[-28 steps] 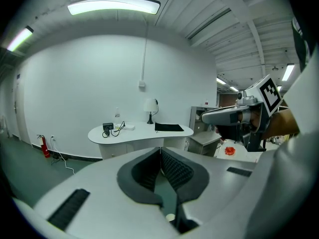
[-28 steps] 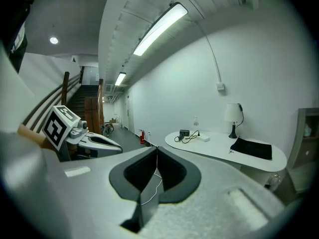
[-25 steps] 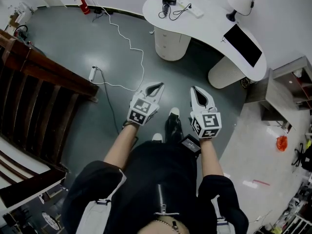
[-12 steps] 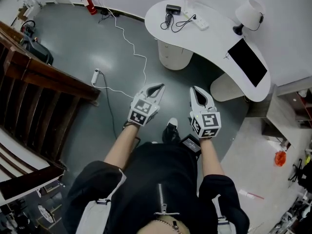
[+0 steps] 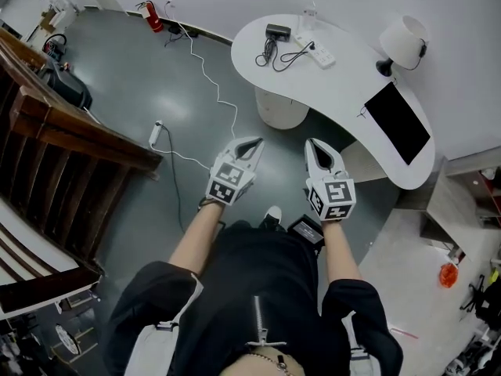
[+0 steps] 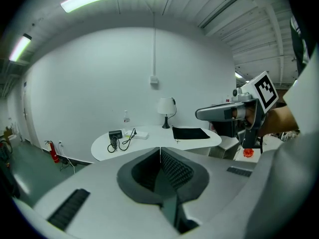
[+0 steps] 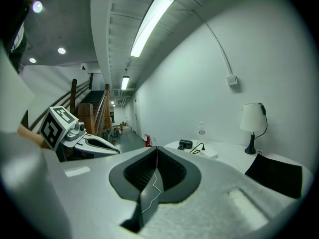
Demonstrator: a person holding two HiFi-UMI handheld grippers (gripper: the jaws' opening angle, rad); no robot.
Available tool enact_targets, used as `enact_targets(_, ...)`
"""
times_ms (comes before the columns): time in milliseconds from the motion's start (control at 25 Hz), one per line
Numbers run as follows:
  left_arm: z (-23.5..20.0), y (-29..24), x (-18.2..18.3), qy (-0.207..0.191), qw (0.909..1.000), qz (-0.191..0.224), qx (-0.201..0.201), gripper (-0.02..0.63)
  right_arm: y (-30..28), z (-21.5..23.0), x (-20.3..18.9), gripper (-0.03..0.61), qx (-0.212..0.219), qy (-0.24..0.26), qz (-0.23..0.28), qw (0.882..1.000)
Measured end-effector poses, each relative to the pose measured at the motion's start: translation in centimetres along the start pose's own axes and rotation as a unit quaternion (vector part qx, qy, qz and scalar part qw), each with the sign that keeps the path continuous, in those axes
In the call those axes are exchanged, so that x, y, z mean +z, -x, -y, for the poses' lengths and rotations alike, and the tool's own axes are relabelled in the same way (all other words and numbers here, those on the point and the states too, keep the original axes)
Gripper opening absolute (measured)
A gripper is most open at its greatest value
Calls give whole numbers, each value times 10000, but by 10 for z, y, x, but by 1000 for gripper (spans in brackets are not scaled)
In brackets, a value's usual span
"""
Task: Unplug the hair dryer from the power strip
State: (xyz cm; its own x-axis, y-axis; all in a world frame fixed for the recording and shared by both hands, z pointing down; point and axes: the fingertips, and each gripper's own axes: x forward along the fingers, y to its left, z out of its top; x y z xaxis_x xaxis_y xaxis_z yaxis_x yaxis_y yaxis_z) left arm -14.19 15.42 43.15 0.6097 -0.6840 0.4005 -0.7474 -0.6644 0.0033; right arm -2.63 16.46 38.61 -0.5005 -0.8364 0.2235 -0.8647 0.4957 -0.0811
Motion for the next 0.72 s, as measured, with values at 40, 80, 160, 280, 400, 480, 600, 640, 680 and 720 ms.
enact_targets(40, -2, -3, 3, -1, 10000, 5, 26, 14, -3, 4, 3, 5, 17, 4, 19, 10000)
enact_targets(80, -5, -6, 5, 0, 10000, 5, 53, 14, -7, 7, 5, 5, 35, 4, 33, 10000)
enact_targets(160, -10, -12, 7, 12, 10000, -8, 94, 12, -13, 13, 7, 5, 66, -2, 43, 10000)
enact_targets(280, -15, -21, 11, 24, 9999, -18, 133, 14, -20, 21, 9, 5, 101, -15, 39, 9999)
enact_targets(400, -19, -33, 16, 35, 9999, -5, 140, 12, -29, 31, 9, 5, 113, -33, 20, 9999)
enact_targets(480, -23, -40, 15, 50, 9999, -30, 126, 14, -35, 36, 7, 5, 116, -44, 1, 9999)
enact_targets(600, -32, -55, 16, 51, 9999, -67, 95, 12, -48, 46, 9, 5, 103, -55, -11, 9999)
enact_targets(640, -36, -61, 18, 47, 9999, -63, 79, 14, -54, 50, 10, 5, 94, -51, -12, 9999)
enact_targets(680, -40, -68, 20, 46, 10000, -56, 63, 14, -60, 54, 10, 5, 85, -48, -13, 10000)
enact_targets(720, -44, -75, 22, 49, 10000, -50, 48, 12, -66, 59, 11, 5, 75, -47, -17, 10000)
